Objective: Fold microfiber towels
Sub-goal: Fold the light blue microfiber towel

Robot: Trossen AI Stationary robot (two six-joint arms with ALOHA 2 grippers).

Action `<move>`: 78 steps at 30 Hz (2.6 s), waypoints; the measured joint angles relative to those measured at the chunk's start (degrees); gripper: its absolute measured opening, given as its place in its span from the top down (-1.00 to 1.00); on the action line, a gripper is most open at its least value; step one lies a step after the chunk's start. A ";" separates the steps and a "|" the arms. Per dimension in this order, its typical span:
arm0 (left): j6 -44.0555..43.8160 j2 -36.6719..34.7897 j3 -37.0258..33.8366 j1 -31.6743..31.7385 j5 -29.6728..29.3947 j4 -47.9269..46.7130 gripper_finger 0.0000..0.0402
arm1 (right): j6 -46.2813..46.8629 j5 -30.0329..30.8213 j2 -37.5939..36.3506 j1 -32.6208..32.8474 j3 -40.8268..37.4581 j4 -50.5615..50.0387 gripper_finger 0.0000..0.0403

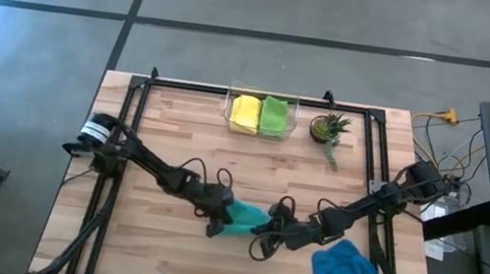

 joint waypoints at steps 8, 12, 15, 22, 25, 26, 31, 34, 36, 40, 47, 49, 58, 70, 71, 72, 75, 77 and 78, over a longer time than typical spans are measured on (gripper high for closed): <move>0.23 -3.97 -0.35 -0.10 -0.02 -6.54 1.00 | 4.59 3.62 -0.26 0.02 -0.42 -2.80 0.96; 0.26 -5.28 -0.36 -0.29 0.04 -7.56 1.00 | 6.77 6.40 -0.33 0.02 -0.67 -2.99 0.96; 0.19 -6.07 -0.42 -0.36 0.07 -8.29 1.00 | 8.42 7.94 -0.37 0.02 -1.10 -2.98 0.96; 0.53 -9.11 -0.42 -0.48 -0.79 -14.14 1.00 | 13.15 10.95 -0.73 0.02 -3.30 -2.97 0.96; 2.65 -12.03 -0.44 -0.50 -3.64 -19.83 1.00 | 15.36 12.01 -1.34 0.02 -4.64 -2.94 0.96; 3.42 -13.04 -0.58 -0.50 -4.07 -20.57 1.00 | 16.39 12.07 -1.62 0.02 -5.16 -2.94 0.96; 4.51 -15.42 -2.37 -1.68 -4.06 -14.07 1.00 | 20.56 14.88 -2.35 -0.04 -7.23 -3.11 0.96; 4.49 -14.51 -2.46 -2.57 -3.82 -8.18 1.00 | 21.77 15.02 -2.90 -0.09 -8.25 -3.18 0.96; 4.12 -13.40 -2.47 -2.88 -3.82 -5.40 1.00 | 21.94 15.05 -3.29 -0.09 -8.61 -2.94 0.96; 2.28 -10.22 -2.44 -2.89 -3.82 -1.31 1.00 | 23.38 15.84 -4.16 -0.11 -8.87 -5.07 0.96; 1.79 -4.83 0.26 -2.31 -4.49 1.53 1.00 | 23.60 15.82 -4.82 -0.11 -8.95 -7.05 0.96; 1.92 -4.11 1.14 -1.81 -7.03 1.45 1.00 | 23.45 15.10 -4.85 -0.11 -8.89 -7.16 0.96; 6.08 -4.38 2.10 0.91 -15.82 0.74 1.00 | 23.15 12.77 -4.85 0.17 -8.91 -7.54 0.96; 13.04 -11.59 0.04 1.23 -6.75 -14.09 1.00 | 22.90 11.10 -5.47 0.45 -8.93 -8.98 0.96; 15.23 -11.93 -0.32 1.03 -6.22 -14.30 1.00 | 22.90 11.11 -5.58 0.44 -8.93 -8.96 0.96; 17.24 -12.18 -0.37 1.00 -5.63 -13.83 1.00 | 22.86 11.11 -5.65 0.44 -8.96 -8.95 0.96; 20.10 -12.43 0.11 1.17 -5.13 -11.55 0.94 | 22.19 10.77 -6.06 0.44 -9.30 -9.13 0.96; 20.58 -12.36 0.01 1.84 -5.28 -10.82 0.83 | 21.87 10.06 -6.49 0.44 -9.61 -8.93 0.96; 20.62 -12.15 0.00 2.14 -5.43 -10.45 0.75 | 21.87 9.87 -6.63 0.46 -9.79 -9.07 0.96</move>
